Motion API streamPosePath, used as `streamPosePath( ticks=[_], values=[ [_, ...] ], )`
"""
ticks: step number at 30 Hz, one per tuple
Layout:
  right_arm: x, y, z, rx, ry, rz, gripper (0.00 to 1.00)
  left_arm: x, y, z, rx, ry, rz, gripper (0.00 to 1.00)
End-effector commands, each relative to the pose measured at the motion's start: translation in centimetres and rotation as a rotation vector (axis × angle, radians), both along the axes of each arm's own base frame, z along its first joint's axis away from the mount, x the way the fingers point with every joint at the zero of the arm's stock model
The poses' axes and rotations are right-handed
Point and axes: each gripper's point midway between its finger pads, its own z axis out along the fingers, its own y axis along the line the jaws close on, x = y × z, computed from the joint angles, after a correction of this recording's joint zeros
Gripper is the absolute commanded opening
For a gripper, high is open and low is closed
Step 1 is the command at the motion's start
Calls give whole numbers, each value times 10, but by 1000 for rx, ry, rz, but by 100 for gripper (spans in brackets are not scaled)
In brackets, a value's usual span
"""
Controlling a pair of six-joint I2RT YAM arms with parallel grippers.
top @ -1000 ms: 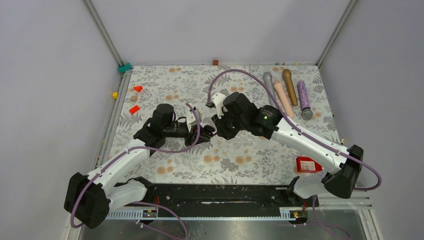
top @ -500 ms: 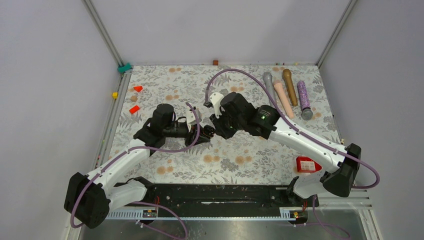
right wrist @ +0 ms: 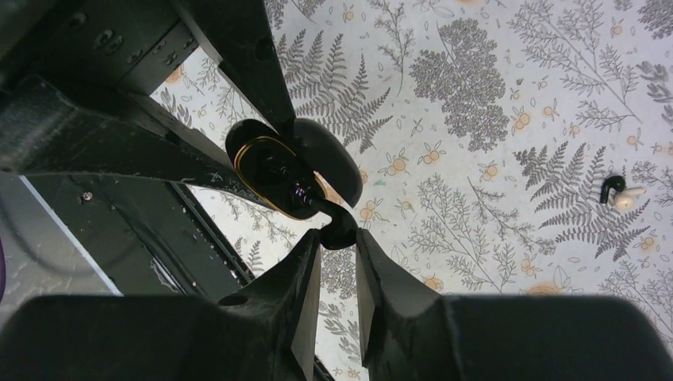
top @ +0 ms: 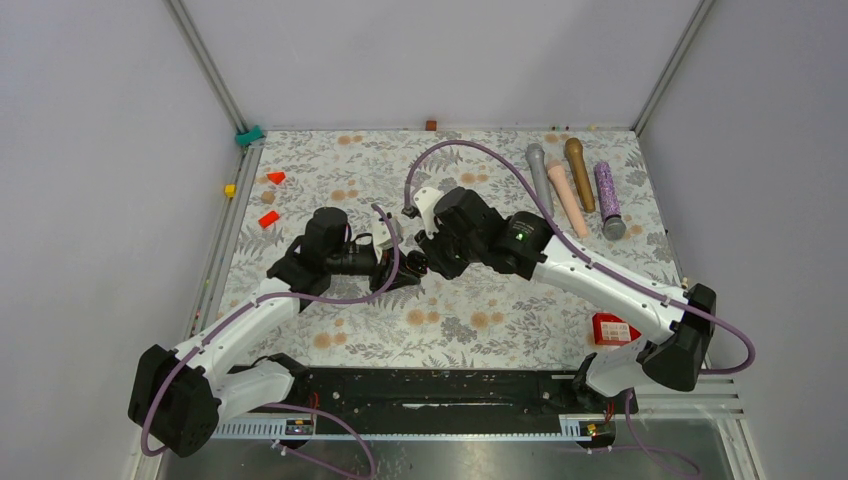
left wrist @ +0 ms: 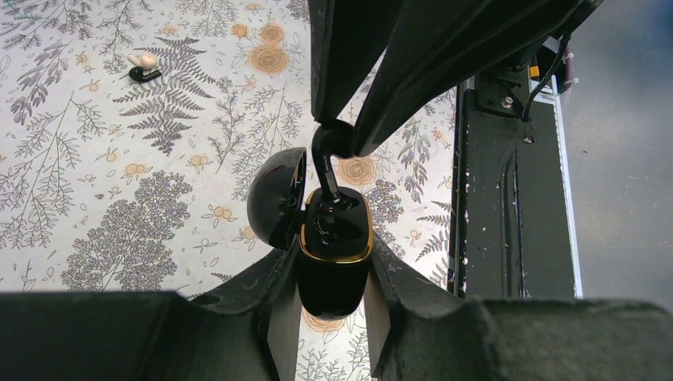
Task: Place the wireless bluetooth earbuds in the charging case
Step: Place the earbud in the charging case.
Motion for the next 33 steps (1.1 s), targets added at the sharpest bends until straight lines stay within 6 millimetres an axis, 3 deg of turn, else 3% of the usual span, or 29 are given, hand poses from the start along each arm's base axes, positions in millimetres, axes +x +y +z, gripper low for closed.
streamPosePath(
  ticks=[1,19,33],
  values=[
    [9,10,20,32,-66,-11,26,3,-7,27,-55,-68,-30,0],
    [-4,19,10,-9,-81,57,26,7,-7,28,-58,-63,-7,0],
    [-13,16,15,17,-67,70,26,18,-4,35,-100,-43,51,0]
  ],
)
